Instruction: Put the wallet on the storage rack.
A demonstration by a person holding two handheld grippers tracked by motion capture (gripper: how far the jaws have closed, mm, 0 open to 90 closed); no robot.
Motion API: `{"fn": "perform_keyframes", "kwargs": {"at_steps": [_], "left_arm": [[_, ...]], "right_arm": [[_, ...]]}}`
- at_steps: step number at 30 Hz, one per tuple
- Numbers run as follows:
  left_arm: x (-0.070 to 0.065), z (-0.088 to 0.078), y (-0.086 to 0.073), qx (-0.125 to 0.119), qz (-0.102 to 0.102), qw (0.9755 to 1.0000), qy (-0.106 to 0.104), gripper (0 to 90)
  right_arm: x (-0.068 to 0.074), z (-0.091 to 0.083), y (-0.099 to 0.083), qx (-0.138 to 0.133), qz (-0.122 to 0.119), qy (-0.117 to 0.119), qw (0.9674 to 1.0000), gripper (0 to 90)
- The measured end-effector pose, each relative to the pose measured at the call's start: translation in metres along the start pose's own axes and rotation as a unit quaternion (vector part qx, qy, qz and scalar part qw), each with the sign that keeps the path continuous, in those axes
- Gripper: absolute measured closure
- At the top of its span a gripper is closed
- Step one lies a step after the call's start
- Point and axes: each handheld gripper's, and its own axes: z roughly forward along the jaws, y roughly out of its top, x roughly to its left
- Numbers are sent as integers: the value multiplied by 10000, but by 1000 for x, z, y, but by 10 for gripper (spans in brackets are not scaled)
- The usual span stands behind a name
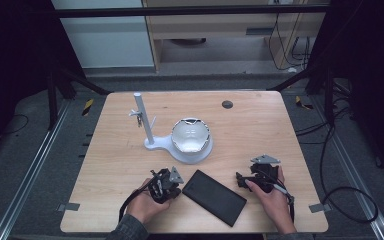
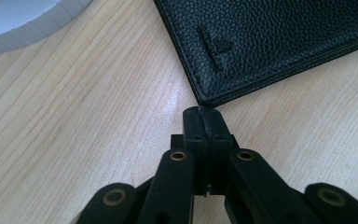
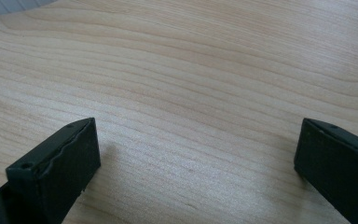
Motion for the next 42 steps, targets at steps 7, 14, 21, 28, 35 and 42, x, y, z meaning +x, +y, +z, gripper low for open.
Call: {"fn": "perform_keyframes", "kwargs": {"at_steps": [7,14,21,28,35,42], "left_arm": [[0,1,0,-87,-32,9999,-40,897],[0,-6,1,-441,-133,9989,-51,895],[-1,-21,18,-1220,-278,9917,-298,894],[1,-9,52,-1233,-36,9911,-504,881],[9,0,67,-1219,67,9909,-573,874],[15,0,72,-1204,91,9912,-549,871]], "right_arm": [[0,0,0,-1,-3,0,10000,4],[0,-1,0,-30,-36,89,9999,51],[8,-37,16,-500,-165,584,9969,132],[30,-101,51,-269,-1046,626,9922,205],[48,-110,68,484,-1370,1013,9842,189],[66,-96,68,1070,-1663,1316,9714,268]]}}
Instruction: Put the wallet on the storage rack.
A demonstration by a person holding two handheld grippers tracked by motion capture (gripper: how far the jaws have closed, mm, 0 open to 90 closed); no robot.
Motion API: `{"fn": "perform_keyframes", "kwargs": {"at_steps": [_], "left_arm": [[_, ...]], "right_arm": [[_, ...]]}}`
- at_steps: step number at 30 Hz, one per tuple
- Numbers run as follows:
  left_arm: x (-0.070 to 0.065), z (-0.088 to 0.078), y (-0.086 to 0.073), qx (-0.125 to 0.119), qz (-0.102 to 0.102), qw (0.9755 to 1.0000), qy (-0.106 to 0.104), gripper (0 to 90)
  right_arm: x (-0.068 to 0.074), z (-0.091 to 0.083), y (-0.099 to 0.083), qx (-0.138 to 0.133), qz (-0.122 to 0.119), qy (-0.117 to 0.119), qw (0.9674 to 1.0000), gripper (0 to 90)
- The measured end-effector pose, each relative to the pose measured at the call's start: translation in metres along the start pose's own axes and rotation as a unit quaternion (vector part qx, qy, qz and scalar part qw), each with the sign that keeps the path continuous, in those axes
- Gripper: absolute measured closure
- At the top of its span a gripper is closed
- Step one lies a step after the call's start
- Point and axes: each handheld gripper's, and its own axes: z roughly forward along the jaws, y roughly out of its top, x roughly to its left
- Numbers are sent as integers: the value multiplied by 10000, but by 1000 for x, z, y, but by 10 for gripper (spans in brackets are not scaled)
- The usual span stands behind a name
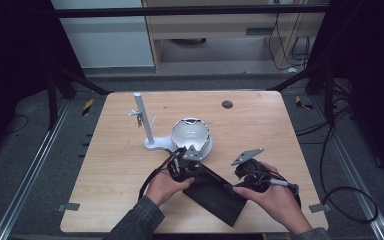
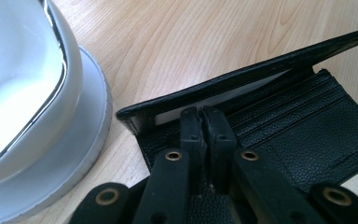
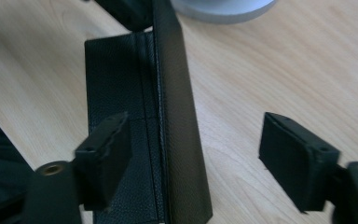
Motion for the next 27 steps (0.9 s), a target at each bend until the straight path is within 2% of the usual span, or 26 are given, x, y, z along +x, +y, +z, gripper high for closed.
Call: {"fn": "perform_keyframes", "kwargs": {"at_steps": [3,7,11,16,27], "left_arm": [[3,-1,1,-53,-49,10000,-1,872],[5,0,4,-108,-85,9999,53,878],[5,2,4,-26,-73,10000,58,893],[6,1,4,-21,-110,9999,66,899],[7,1,1,4,-134,9999,73,899]], "right_arm": [[0,10,5,210,-98,61,9997,339],[1,21,10,410,-237,133,9988,379],[-3,29,11,611,-245,184,9977,422],[-6,36,11,700,-264,197,9970,449],[-3,52,11,942,-318,234,9948,498]]}}
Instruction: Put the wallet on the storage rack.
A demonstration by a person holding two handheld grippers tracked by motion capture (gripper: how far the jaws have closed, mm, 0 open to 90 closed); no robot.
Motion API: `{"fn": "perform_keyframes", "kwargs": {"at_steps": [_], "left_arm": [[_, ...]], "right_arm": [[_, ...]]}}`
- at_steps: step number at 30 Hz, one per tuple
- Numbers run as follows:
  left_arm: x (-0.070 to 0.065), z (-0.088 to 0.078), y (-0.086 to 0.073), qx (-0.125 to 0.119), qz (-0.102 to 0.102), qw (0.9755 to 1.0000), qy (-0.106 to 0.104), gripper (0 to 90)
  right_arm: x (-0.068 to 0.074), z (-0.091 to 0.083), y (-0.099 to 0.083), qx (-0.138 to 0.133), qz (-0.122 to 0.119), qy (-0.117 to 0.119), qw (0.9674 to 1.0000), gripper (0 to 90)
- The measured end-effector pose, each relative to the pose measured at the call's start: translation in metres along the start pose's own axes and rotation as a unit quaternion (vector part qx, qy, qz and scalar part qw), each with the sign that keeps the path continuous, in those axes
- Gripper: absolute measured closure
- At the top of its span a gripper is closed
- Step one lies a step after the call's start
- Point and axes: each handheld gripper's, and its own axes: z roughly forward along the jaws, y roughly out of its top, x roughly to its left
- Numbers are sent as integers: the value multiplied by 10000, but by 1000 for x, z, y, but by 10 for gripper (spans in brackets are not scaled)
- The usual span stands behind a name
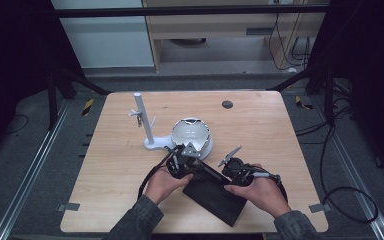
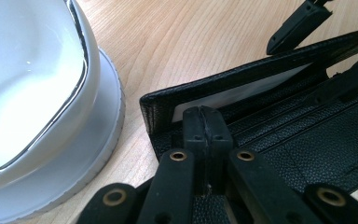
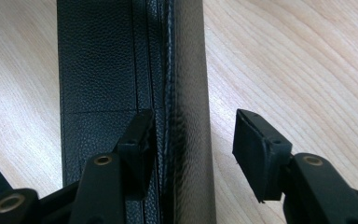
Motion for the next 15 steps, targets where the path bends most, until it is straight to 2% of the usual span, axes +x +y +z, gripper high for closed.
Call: {"fn": "perform_keyframes", "kwargs": {"at_steps": [10,15], "left_arm": [[0,-1,0,-6,6,10000,-4,899],[-1,0,0,-24,1,10000,-3,898]], "right_arm": [[3,7,3,151,-99,13,9998,545],[5,11,4,253,-162,-68,9995,565]]}}
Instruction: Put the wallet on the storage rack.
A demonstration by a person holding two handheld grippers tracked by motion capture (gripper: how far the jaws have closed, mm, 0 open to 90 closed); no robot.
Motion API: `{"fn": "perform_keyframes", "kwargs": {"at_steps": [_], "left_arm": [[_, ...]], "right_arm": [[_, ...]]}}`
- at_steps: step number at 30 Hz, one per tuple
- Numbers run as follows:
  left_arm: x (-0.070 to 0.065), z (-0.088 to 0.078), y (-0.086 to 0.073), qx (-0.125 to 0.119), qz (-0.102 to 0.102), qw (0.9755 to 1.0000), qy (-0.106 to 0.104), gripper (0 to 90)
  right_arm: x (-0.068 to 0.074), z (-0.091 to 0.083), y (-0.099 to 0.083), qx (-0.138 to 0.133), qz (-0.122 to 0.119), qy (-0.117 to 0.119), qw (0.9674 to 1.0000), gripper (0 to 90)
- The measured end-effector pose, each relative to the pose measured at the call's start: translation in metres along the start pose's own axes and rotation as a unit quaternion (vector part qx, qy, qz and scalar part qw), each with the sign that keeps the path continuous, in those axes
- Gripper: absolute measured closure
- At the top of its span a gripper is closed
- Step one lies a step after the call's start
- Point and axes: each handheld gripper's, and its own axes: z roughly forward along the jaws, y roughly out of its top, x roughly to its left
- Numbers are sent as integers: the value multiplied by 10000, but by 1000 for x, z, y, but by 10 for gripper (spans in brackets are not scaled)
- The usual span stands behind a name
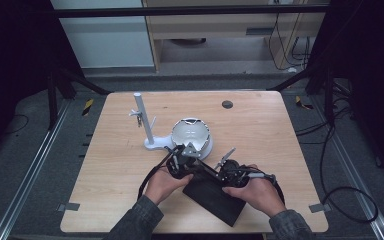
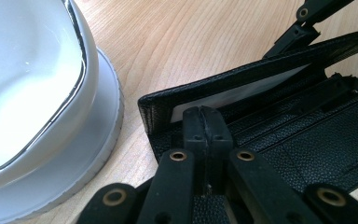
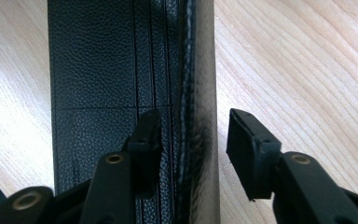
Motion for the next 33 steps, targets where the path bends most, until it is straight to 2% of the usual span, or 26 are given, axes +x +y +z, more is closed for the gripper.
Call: {"fn": "perform_keyframes", "kwargs": {"at_steps": [3,6,9,12,15,16,17,20,23,25,26,28,31,33], "left_arm": [[-1,0,0,-25,-13,10000,-12,897],[0,-4,0,-36,-12,10000,-3,879],[1,-14,0,-196,-60,9997,117,818],[1,-24,0,-294,-56,9992,278,681],[-3,-30,-2,-408,-9,9982,449,420],[-4,-31,-3,-432,47,9982,412,334],[-5,-31,-3,-486,112,9980,399,296],[-7,-35,-4,-575,217,9976,334,155],[-6,-41,-1,-442,273,9980,357,125],[-4,-46,3,-391,267,9980,422,115],[-3,-50,5,-367,274,9982,389,113],[-2,-56,13,-328,318,9984,341,111],[1,-65,26,-294,463,9975,450,111],[4,-69,35,-267,496,9974,440,99]], "right_arm": [[1,2,0,80,-48,44,9999,651],[0,2,1,116,-254,-111,9995,817],[-2,-5,0,104,-373,-158,9991,846],[-7,-18,-9,-73,-417,-289,9987,847],[-20,-40,-24,-425,-263,-426,9978,847],[-26,-49,-31,-586,-223,-534,9966,847],[-31,-56,-36,-715,-182,-592,9955,847],[-47,-73,-49,-1076,-83,-810,9909,848],[-57,-87,-57,-1466,16,-990,9842,847],[-61,-93,-59,-1667,13,-1085,9800,848],[-64,-96,-60,-1810,-7,-1125,9770,848],[-66,-100,-61,-2008,-26,-1190,9724,848],[-70,-104,-59,-2282,-54,-1232,9658,847],[-72,-107,-57,-2479,-84,-1253,9606,848]]}}
